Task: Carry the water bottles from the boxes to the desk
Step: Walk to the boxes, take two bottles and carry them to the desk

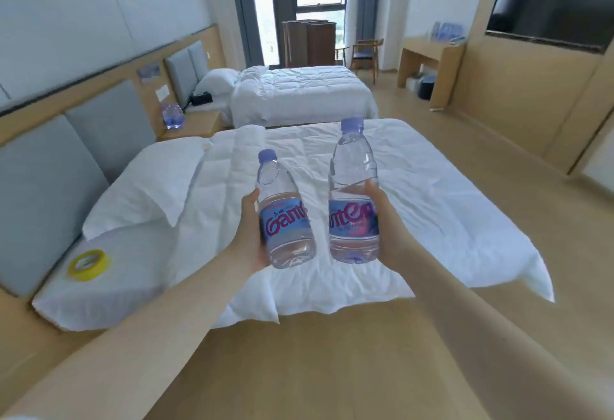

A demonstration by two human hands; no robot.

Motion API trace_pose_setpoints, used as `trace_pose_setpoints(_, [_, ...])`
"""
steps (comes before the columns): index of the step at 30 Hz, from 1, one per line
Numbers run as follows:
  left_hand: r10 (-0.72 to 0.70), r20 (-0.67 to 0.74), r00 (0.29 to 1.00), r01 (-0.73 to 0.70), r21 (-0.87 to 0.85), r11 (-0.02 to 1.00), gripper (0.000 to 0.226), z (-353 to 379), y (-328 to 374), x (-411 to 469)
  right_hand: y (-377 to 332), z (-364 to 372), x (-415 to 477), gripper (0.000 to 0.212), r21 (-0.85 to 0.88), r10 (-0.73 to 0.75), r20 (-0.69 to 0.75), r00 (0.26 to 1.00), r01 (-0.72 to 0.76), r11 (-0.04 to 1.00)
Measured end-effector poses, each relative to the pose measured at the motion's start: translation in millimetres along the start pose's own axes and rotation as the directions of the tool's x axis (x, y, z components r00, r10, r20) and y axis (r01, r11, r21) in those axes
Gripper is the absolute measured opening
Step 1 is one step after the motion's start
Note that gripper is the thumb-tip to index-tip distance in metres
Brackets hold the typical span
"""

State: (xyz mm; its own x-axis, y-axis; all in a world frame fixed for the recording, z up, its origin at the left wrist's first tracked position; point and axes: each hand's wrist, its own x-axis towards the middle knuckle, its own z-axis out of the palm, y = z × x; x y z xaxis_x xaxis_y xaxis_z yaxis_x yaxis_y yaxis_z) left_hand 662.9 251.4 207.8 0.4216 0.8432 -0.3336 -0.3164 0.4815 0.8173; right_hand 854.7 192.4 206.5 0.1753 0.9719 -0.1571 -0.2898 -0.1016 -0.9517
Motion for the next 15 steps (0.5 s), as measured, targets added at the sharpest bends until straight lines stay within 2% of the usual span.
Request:
trace_pose_setpoints(2, [-0.028,0.082,0.996,0.024,0.050,0.998,0.069,37,-13,11,-7,-36,-12,0.046,0.011,-0.025,-0.085,0.996,0.026,1.000])
trace_pose_setpoints(3, [-0.050,0.120,0.992,0.041,0.080,0.996,0.070,53,-19,15,-10,-52,-19,0.045,0.010,-0.044,-0.129,0.991,0.046,0.999])
trace_pose_setpoints(6, [-0.133,0.239,0.962,0.092,0.175,0.980,0.073,95,-39,26,-14,-93,-37,0.061,-0.018,-0.064,-0.277,0.959,0.061,0.998])
trace_pose_setpoints(9, [-0.205,0.306,0.930,0.131,0.245,0.961,0.071,124,-59,42,-15,-125,-52,0.053,-0.005,-0.062,-0.413,0.908,0.066,0.998])
trace_pose_setpoints(13, [-0.249,0.331,0.910,0.158,0.278,0.948,0.060,153,-83,72,-15,-160,-60,0.052,-0.023,-0.061,-0.565,0.823,0.058,0.998])
trace_pose_setpoints(15, [-0.267,0.359,0.894,0.162,0.297,0.941,0.059,166,-92,87,-16,-174,-59,0.066,-0.016,-0.046,-0.604,0.796,0.045,0.999])
